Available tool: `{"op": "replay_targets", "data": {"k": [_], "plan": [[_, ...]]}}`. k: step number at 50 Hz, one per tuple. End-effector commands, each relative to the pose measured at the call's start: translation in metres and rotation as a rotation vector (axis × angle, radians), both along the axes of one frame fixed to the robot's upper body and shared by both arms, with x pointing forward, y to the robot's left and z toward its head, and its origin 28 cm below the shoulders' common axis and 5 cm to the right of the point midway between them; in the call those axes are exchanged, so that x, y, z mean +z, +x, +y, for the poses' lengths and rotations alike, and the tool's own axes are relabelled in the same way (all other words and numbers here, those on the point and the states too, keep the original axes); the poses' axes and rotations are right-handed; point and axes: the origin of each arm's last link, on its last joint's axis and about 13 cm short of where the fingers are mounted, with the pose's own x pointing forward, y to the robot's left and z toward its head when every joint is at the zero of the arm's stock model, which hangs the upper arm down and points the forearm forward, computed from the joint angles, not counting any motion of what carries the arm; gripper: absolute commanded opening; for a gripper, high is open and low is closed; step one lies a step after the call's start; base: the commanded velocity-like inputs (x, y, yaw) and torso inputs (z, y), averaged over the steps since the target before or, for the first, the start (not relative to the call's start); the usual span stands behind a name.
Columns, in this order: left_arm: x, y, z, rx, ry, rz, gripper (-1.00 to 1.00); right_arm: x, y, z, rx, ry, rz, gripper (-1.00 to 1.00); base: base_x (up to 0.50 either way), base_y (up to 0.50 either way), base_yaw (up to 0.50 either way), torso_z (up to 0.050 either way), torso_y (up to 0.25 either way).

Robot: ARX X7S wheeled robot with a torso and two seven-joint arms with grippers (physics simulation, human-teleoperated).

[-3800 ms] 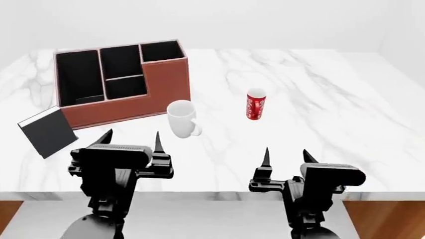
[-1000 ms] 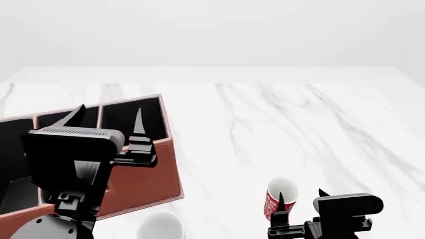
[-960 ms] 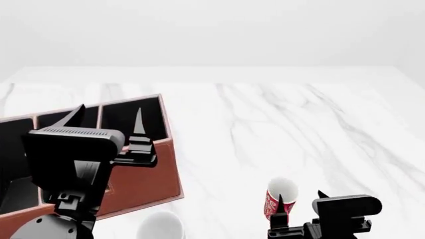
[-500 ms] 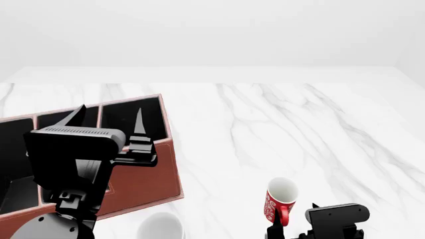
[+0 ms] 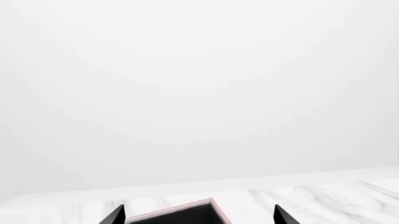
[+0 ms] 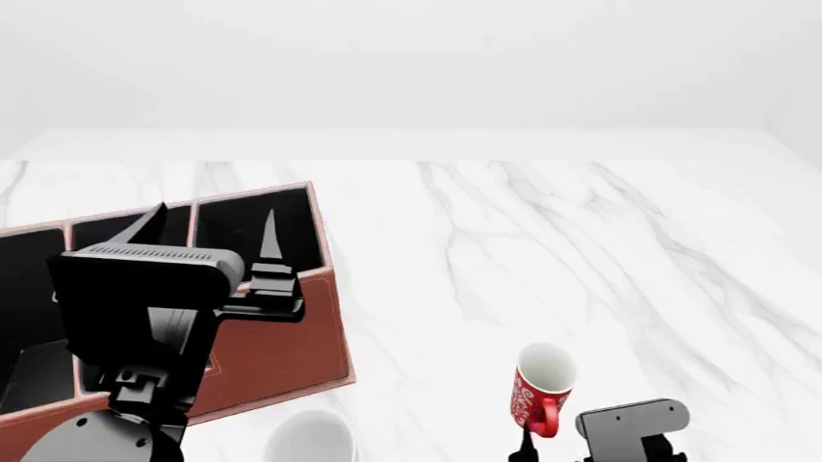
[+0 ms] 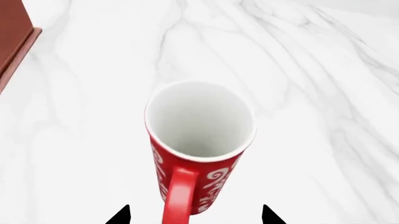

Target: Pick up the red mug and place it to the right of the caddy.

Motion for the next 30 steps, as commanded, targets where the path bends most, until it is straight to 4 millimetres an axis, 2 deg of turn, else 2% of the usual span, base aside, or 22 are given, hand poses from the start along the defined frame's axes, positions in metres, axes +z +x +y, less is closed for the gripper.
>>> {"op": "replay_targets", "data": {"k": [1, 30], "plan": [[-0.0002, 0.0003, 0.0001, 0.0, 0.001, 0.001, 1.0, -0.0037, 0.0023, 0.0006, 0.003, 0.005, 0.012, 1.0, 0.0, 0.0, 0.0, 0.0, 0.0], [-0.0005, 0.0009, -0.0003, -0.001, 0.004, 0.003, 1.0, -0.0077, 0.0065, 0.0018, 0.018, 0.032, 0.031, 1.0, 0.0, 0.0, 0.0, 0.0, 0.0]]}}
